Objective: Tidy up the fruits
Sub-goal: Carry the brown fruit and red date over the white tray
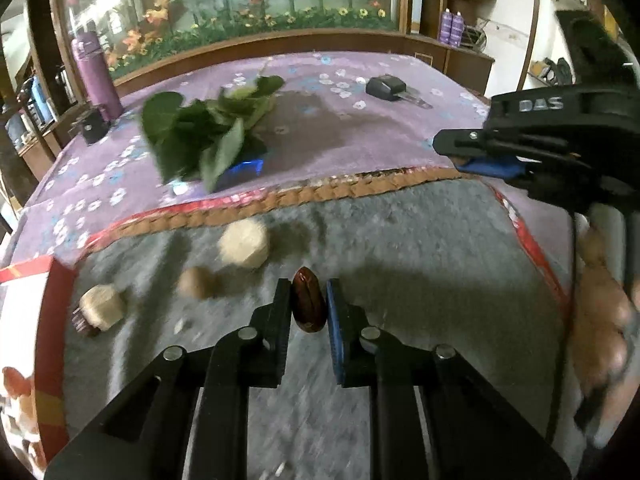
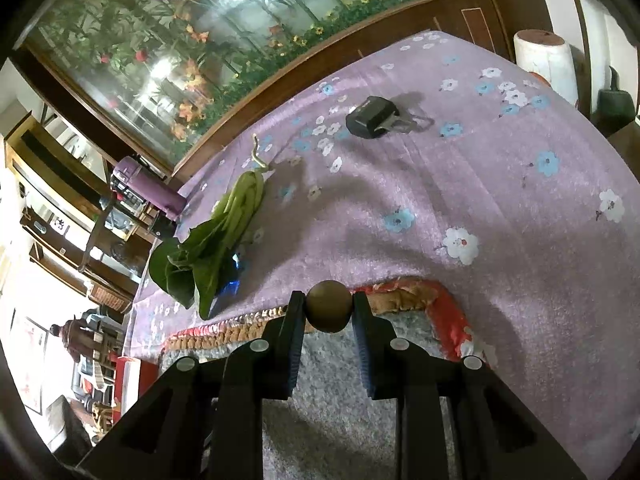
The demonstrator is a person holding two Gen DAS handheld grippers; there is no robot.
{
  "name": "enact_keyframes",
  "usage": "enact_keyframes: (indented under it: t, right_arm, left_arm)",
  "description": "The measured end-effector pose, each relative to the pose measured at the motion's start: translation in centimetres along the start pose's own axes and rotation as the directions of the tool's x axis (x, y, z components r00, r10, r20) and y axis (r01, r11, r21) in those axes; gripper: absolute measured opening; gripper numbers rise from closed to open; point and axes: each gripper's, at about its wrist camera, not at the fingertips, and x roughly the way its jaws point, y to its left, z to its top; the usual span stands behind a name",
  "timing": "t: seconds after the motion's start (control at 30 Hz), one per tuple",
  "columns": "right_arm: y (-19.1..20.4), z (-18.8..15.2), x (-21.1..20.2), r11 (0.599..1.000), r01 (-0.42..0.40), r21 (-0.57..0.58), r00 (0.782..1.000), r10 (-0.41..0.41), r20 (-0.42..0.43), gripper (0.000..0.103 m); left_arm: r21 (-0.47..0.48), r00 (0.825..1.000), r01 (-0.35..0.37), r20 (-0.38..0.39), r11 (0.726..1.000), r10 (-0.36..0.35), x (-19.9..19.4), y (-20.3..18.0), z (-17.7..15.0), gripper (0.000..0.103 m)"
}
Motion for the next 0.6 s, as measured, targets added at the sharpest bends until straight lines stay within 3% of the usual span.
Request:
enact_keyframes:
  t: [0.27, 0.47, 0.6]
  right_arm:
    - [0.9, -0.4, 0.5, 0.999, 0.020, -0.043, 1.000, -0.019, 0.018, 0.024]
    - [2.0, -1.1, -0.6, 0.992, 0.047, -0.114, 0.992, -0.033, 0.118, 0.024]
    - [3.3, -2.0, -1.0, 0.983, 0.050, -0.179, 0.990, -0.025, 0.139, 0.024]
  left_arm:
    - [-0.052, 0.997, -0.026, 0.075, 0.998, 0.030, -6.3, 4.4, -4.3, 0.014]
    - [-0.159, 0.987, -0.056, 0.138, 0.986, 0.078, -10.3, 9.9, -6.6, 0.014]
    - [-0.207, 0.975, -0.091, 0.182, 0.974, 0.129, -12.5, 13.6, -7.5, 0.014]
